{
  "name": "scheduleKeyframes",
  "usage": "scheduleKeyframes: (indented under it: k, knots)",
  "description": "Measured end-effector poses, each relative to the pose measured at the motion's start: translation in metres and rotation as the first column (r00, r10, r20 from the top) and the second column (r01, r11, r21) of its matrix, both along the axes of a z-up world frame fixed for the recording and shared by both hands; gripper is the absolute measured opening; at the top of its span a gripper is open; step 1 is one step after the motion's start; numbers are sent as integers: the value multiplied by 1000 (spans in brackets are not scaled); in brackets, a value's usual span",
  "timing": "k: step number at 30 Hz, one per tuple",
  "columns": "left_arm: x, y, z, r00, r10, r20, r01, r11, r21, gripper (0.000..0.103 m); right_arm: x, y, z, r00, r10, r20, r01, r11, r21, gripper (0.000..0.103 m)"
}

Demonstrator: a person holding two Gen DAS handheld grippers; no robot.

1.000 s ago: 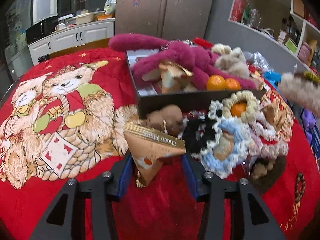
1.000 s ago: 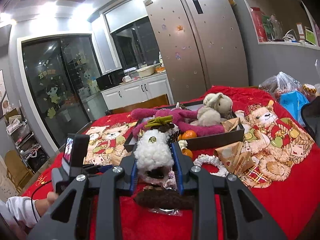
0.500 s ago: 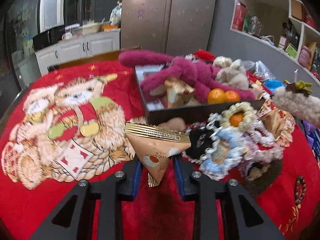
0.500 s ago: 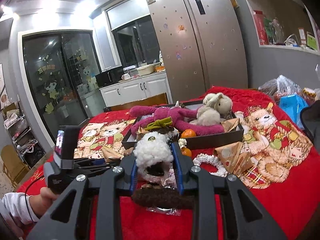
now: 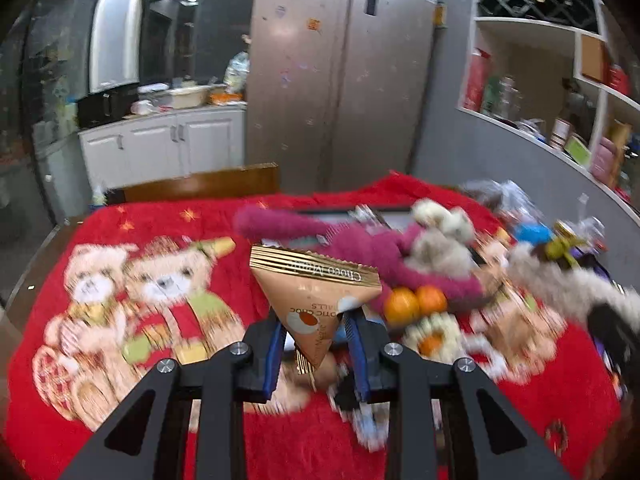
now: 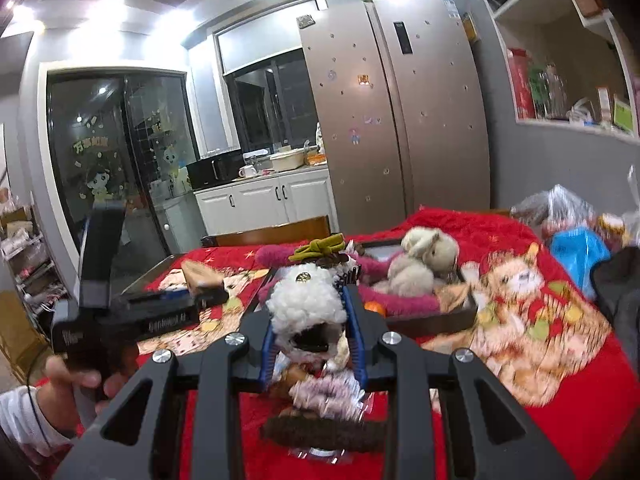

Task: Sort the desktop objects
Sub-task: 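Carry the packet with the left tool and the plush with the right tool over the box, then open the left tool dropping the packet into the box while the right tool releases the plush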

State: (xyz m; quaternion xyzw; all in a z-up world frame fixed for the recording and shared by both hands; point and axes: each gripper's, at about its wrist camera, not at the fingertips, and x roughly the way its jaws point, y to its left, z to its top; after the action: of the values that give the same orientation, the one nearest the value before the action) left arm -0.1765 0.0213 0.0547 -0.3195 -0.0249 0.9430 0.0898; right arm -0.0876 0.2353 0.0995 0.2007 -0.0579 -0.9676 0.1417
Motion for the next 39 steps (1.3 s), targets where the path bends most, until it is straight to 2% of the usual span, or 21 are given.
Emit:
scheduleKeyframes:
  k: [3,5,7,10,13,16,19,23,27,31,39]
  knots:
    - [-22,9,9,1000,1,7,-1,1000,21,29,-17,-1,5,1000,7,11,-7,1000,1,30]
    - [-33,17,9,1000,-3,16,3,1000,8,29,-35,-3,6,1000,11,25,-12,1000,14,30]
    - [-43,25,5,1000,6,28,-6,1000,-4,29,-54,-2,5,999,11,49,-12,1000,18,30]
    - [-57,34,-7,998,1,61,-2,1000,18,29,-86,-1,-1,996,5,86,-6,1000,16,30]
    - [-73,46,-21,995,0,96,-1,1000,4,29,-118,-3,-10,996,-24,91,18,998,64,30]
    - [-82,56,-36,993,-22,114,23,1000,-7,29,-146,-4,-22,993,-23,116,16,998,62,30]
    - [-88,64,-47,992,-46,117,53,997,-57,29,-171,-1,-37,990,-8,138,2,999,49,30]
    - [-95,68,-60,992,-42,118,53,995,-86,29,-193,7,-60,983,-2,184,-2,1000,24,30]
    - [-91,73,-60,994,-61,93,72,990,-119,29,-206,13,-82,971,2,238,-4,1000,6,31]
    - [-88,77,-63,995,-57,79,67,990,-124,29,-211,14,-85,969,2,247,-4,1000,6,31]
    - [-96,72,-71,991,-54,125,67,993,-101,29,-209,8,-87,969,-1,247,-2,1000,12,31]
